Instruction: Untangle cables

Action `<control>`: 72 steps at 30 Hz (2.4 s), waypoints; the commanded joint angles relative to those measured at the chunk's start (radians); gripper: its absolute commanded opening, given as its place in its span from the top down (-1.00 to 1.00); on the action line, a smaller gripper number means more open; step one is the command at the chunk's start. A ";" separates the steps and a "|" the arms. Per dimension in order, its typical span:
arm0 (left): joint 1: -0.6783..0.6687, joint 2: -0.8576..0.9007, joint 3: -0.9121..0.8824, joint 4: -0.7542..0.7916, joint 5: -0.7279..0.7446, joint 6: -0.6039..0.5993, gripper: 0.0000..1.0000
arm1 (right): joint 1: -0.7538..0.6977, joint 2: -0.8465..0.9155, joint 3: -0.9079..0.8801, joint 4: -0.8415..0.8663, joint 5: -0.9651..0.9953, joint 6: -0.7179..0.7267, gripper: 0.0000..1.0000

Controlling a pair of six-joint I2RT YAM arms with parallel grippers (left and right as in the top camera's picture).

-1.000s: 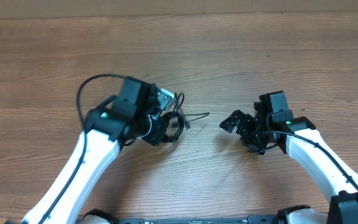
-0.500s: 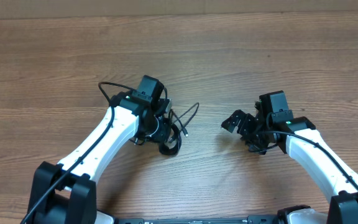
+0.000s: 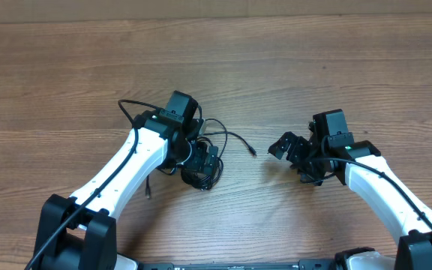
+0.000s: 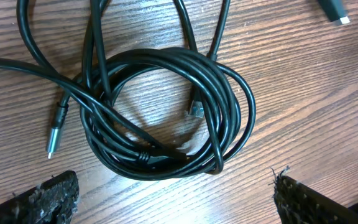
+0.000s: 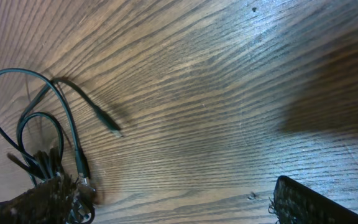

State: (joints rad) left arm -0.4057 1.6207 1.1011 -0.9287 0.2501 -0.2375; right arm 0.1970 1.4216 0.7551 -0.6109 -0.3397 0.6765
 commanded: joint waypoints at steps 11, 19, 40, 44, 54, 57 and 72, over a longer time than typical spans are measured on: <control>-0.048 0.003 -0.008 -0.001 0.013 -0.217 -0.99 | 0.000 0.002 -0.009 -0.016 0.010 -0.003 -1.00; -0.130 0.003 -0.034 0.047 -0.006 -0.268 -0.86 | 0.000 0.002 -0.009 -0.038 0.010 -0.003 -1.00; -0.169 0.003 -0.034 -0.113 -0.459 -0.451 0.17 | 0.000 0.002 -0.009 -0.074 0.010 -0.003 -1.00; -0.174 0.003 -0.034 -0.061 -0.391 -0.190 0.54 | 0.000 0.002 -0.009 -0.057 0.010 0.005 -1.00; -0.177 0.042 -0.035 0.081 -0.325 0.249 -0.14 | 0.000 0.002 -0.009 -0.047 0.010 0.008 -1.00; -0.177 0.071 -0.035 0.071 -0.321 0.303 0.10 | 0.000 0.002 -0.009 -0.054 0.010 0.008 -1.00; -0.177 0.109 -0.035 0.055 -0.141 0.452 0.20 | 0.000 0.002 -0.009 -0.023 0.010 0.008 -1.00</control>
State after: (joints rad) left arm -0.5812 1.7184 1.0718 -0.8917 0.0460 0.1883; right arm 0.1970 1.4216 0.7532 -0.6399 -0.3359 0.6804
